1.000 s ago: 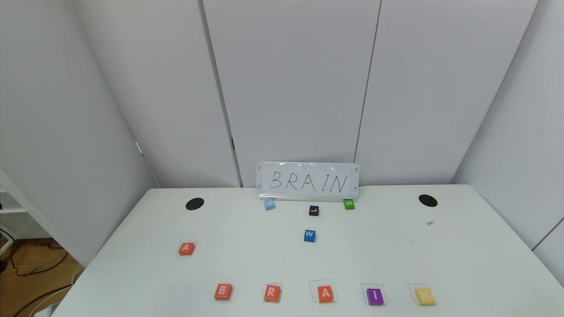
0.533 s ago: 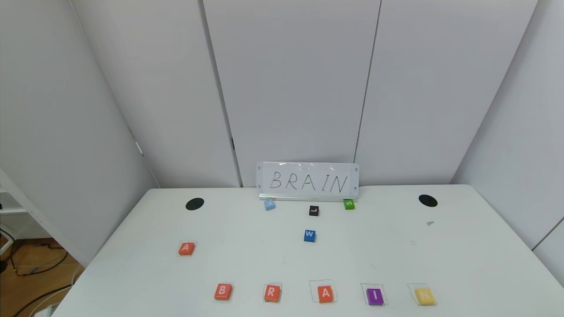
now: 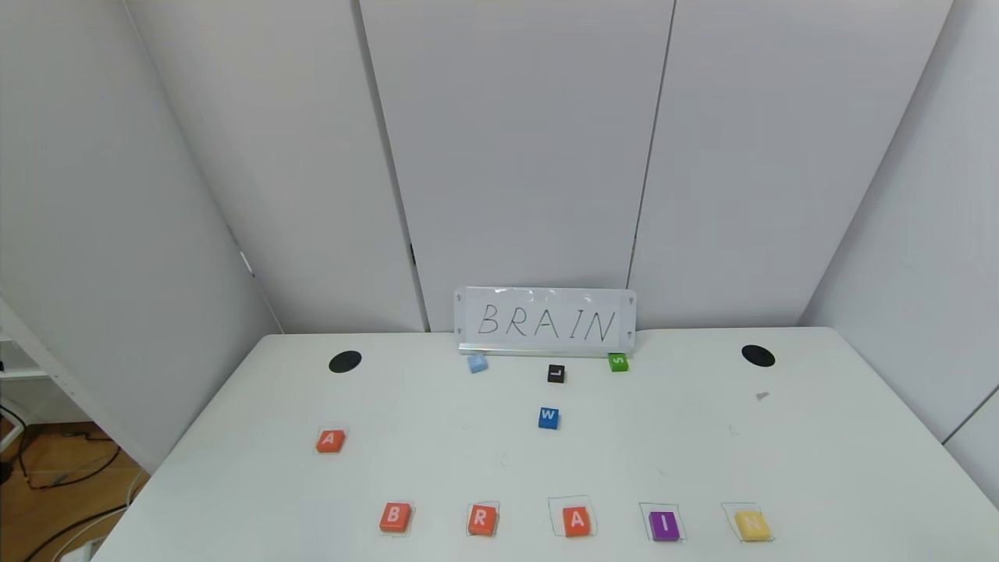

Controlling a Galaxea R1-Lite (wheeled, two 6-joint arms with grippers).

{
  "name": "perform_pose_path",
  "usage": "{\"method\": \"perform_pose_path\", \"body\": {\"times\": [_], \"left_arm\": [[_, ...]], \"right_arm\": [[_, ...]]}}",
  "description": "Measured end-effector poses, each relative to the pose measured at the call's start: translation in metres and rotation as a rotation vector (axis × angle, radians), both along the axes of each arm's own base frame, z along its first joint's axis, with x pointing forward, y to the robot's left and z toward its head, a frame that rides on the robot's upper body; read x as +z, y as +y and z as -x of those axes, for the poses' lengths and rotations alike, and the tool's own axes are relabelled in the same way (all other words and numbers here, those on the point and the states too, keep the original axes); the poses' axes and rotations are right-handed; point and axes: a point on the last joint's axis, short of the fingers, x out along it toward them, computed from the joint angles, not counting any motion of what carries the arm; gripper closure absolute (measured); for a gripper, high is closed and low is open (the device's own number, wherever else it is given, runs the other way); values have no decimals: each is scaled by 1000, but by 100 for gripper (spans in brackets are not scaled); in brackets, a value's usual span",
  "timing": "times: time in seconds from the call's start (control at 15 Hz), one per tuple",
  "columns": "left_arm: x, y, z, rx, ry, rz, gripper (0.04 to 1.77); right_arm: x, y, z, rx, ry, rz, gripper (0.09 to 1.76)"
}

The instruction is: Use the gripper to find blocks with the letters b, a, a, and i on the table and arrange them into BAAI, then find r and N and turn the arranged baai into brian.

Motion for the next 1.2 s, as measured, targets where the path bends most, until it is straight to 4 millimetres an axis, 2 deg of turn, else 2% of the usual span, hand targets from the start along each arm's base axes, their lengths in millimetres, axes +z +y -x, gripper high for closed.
{"method": "perform_pose_path", "body": {"times": [0.33, 0.53, 0.8, 1.0, 1.2], "left_arm": [[-16, 2, -29, 79, -148, -12, 9], [-35, 2, -45, 90, -224, -7, 9], [-54, 2, -50, 63, -144, -2, 9], [-62, 1, -51, 52, -64, 0, 9], [-63, 1, -51, 40, -63, -2, 9]], "right_arm": [[-27, 0, -27, 8, -122, 48, 14], [-44, 1, -34, 43, -86, 70, 14], [-63, 1, -36, 91, 83, 72, 14], [-64, 1, -36, 99, 90, 67, 14], [-64, 1, -36, 100, 90, 67, 14]]}}
